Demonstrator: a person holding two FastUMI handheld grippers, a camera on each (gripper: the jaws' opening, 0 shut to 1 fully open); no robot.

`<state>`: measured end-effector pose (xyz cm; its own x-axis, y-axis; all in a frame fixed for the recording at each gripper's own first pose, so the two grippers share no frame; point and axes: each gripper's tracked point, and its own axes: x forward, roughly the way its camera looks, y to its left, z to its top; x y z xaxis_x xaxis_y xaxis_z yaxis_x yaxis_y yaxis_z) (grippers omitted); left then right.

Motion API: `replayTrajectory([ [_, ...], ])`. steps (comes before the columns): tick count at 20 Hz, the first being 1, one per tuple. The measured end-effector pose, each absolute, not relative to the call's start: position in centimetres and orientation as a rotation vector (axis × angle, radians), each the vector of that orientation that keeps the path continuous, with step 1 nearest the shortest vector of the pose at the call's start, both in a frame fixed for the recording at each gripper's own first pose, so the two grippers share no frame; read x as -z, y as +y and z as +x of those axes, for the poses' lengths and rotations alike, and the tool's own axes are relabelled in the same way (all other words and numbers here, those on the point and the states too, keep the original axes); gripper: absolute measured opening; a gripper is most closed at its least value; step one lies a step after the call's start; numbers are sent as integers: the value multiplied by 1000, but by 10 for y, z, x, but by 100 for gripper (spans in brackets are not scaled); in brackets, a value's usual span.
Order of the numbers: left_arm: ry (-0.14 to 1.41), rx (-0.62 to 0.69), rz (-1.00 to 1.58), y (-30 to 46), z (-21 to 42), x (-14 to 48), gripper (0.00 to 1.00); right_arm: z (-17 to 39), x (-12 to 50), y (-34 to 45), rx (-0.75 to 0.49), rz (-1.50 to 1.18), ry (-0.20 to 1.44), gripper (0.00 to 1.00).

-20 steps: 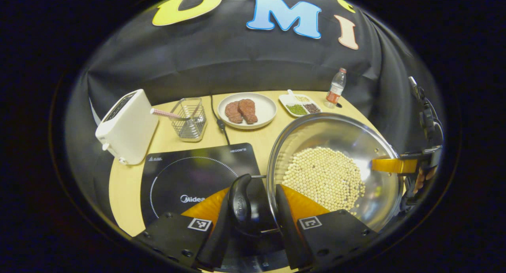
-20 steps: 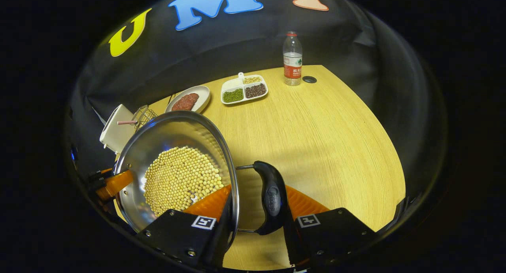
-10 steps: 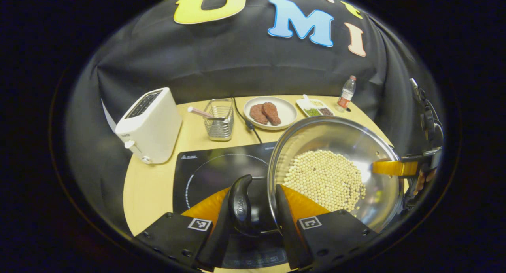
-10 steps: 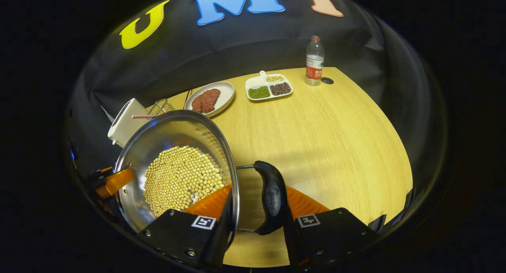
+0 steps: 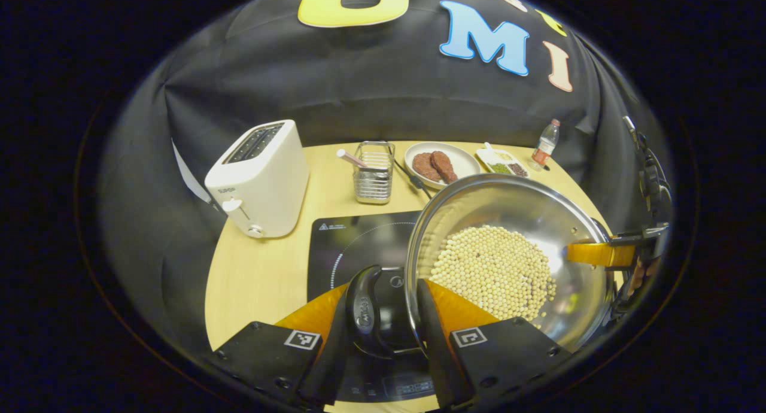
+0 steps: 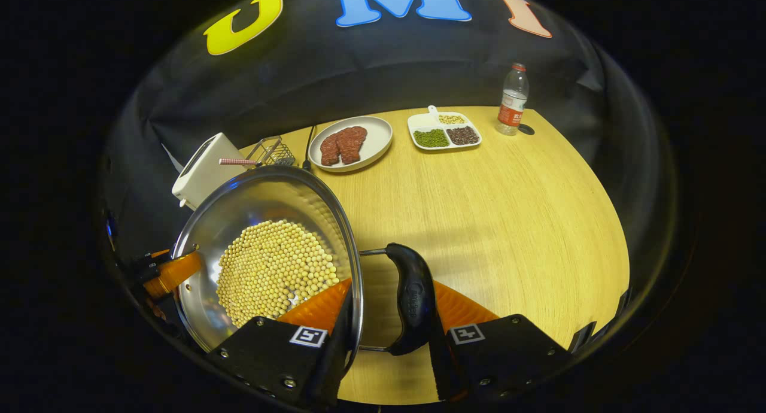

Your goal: First push the handle of the pot to place it horizontally, then grasp the pot with both hands and set it on the induction cooktop.

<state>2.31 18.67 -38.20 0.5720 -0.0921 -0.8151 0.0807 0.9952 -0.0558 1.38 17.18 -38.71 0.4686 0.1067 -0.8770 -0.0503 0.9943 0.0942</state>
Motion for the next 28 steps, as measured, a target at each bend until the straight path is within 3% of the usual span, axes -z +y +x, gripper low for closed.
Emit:
replayTrajectory([
  [11,961,43,-8,255,35,381,62,28,401,240,-124,55,1081,60],
  [13,963,40,-7,264,38,382,68,31,403,249,-121,59,1082,60],
  [18,967,37,-4,277,46,386,62,35,410,260,-113,68,1094,60],
  [28,985,31,-16,287,60,413,65,47,431,265,-95,71,1109,60],
])
